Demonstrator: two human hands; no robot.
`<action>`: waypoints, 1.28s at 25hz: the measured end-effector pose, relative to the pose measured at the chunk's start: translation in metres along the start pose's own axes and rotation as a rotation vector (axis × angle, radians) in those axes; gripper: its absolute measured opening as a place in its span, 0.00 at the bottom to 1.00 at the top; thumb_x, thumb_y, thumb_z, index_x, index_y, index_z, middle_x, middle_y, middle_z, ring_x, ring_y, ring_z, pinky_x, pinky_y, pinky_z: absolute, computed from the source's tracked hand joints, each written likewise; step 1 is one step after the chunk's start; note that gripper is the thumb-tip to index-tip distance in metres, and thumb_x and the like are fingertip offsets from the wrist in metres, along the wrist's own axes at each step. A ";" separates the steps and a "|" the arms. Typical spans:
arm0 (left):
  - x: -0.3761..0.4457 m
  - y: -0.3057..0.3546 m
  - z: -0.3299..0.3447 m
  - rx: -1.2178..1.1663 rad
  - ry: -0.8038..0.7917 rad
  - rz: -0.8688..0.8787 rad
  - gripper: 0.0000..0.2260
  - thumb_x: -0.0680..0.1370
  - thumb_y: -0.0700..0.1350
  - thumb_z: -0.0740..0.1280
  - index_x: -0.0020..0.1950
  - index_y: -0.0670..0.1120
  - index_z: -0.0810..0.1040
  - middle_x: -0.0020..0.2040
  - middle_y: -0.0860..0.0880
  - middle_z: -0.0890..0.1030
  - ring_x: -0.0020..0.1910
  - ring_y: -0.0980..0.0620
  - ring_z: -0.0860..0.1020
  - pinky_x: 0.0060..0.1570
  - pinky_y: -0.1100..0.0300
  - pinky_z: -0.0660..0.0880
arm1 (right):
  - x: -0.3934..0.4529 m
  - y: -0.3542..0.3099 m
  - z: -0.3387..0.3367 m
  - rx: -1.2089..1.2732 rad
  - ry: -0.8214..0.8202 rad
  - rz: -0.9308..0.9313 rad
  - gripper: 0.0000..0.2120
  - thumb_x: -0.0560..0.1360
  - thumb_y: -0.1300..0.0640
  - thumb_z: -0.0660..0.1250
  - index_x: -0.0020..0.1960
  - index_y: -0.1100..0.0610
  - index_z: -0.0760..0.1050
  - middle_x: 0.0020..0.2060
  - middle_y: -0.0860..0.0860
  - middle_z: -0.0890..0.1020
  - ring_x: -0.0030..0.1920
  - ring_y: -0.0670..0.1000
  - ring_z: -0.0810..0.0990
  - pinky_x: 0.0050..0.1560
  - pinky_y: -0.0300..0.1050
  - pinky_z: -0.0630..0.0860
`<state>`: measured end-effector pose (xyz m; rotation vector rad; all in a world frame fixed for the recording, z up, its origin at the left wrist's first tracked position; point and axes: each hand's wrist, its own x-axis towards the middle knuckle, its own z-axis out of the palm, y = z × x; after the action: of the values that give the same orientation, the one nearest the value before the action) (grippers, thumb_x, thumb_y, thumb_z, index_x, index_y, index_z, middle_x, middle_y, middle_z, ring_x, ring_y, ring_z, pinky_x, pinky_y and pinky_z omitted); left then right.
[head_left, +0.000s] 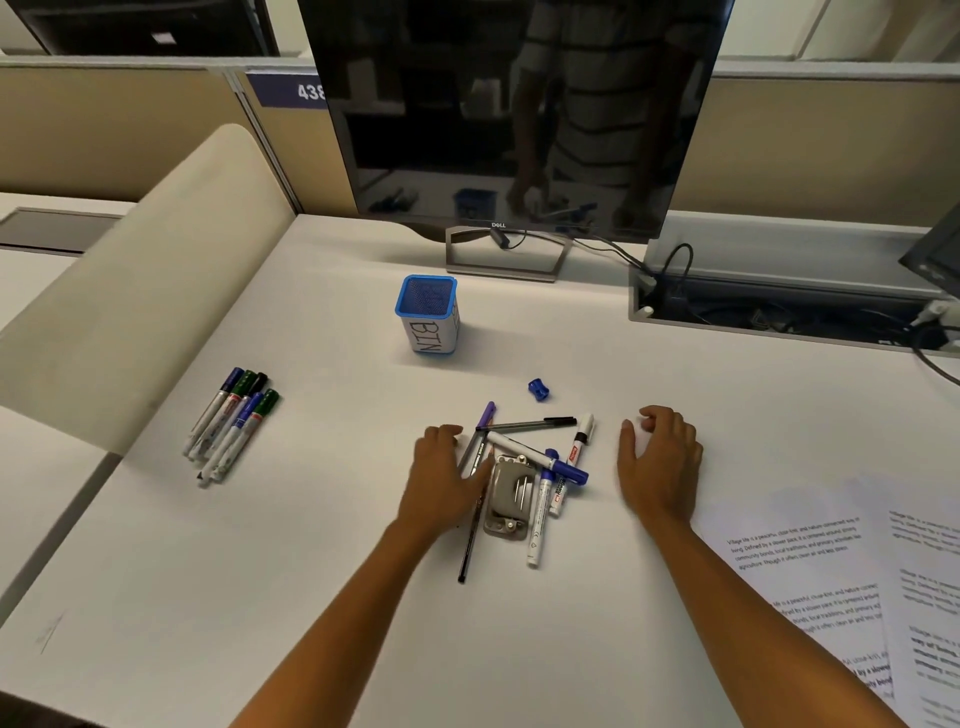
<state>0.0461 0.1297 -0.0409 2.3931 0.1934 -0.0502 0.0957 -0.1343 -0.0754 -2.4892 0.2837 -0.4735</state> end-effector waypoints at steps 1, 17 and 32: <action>0.000 0.006 0.006 -0.008 0.009 -0.045 0.26 0.77 0.53 0.70 0.69 0.42 0.70 0.62 0.45 0.73 0.61 0.48 0.70 0.58 0.59 0.69 | -0.001 0.000 -0.001 0.011 -0.001 -0.004 0.09 0.77 0.53 0.65 0.55 0.54 0.72 0.47 0.49 0.78 0.50 0.53 0.75 0.52 0.48 0.70; -0.004 0.011 0.019 0.493 -0.068 -0.251 0.13 0.80 0.36 0.54 0.64 0.40 0.67 0.60 0.43 0.71 0.56 0.45 0.74 0.50 0.53 0.74 | 0.000 0.002 -0.001 0.005 -0.020 -0.002 0.07 0.78 0.52 0.65 0.53 0.54 0.73 0.47 0.49 0.79 0.51 0.52 0.75 0.52 0.48 0.70; 0.020 0.038 -0.008 0.275 -0.099 0.096 0.10 0.83 0.41 0.58 0.65 0.47 0.66 0.47 0.43 0.81 0.38 0.44 0.78 0.40 0.49 0.78 | 0.003 0.005 0.002 -0.027 -0.028 -0.002 0.07 0.78 0.51 0.63 0.53 0.53 0.73 0.48 0.48 0.79 0.51 0.51 0.75 0.52 0.47 0.71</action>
<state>0.0712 0.1105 -0.0114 2.6630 0.0257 -0.1595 0.0985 -0.1378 -0.0788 -2.5204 0.2780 -0.4381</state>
